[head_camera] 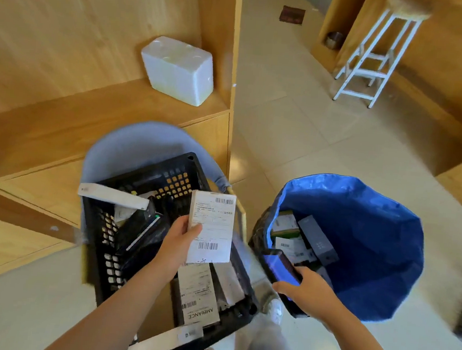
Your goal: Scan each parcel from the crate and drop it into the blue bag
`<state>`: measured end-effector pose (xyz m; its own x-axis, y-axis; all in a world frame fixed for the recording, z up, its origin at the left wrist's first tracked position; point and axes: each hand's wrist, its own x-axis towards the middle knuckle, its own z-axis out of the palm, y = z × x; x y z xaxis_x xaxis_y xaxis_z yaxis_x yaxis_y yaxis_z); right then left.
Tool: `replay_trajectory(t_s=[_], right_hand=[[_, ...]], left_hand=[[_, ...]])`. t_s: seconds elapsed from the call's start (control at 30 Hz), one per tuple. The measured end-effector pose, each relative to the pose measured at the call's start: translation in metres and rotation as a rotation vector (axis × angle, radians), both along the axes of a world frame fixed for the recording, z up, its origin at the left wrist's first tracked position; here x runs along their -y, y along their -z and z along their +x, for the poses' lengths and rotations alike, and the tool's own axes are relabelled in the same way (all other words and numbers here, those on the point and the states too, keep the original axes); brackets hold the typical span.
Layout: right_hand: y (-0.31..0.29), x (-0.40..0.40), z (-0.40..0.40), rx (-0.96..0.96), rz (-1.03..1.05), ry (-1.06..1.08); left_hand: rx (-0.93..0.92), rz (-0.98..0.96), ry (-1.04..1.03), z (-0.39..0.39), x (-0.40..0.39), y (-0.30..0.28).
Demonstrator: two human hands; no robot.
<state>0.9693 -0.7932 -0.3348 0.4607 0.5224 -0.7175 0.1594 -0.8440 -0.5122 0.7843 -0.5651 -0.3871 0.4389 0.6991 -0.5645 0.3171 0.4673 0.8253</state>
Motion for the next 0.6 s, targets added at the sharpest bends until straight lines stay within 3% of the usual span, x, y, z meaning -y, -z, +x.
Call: replay_trajectory(t_s=[0.3, 0.6], right_hand=[[0.039, 0.076, 0.108, -0.040, -0.114, 0.201], [0.110, 0.120, 0.224, -0.065, -0.224, 0.310]], left_hand=[[-0.085, -0.048, 0.109, 0.148, 0.059, 0.036], [-0.197, -0.019, 0.513, 0.278, 0.125, 0.115]])
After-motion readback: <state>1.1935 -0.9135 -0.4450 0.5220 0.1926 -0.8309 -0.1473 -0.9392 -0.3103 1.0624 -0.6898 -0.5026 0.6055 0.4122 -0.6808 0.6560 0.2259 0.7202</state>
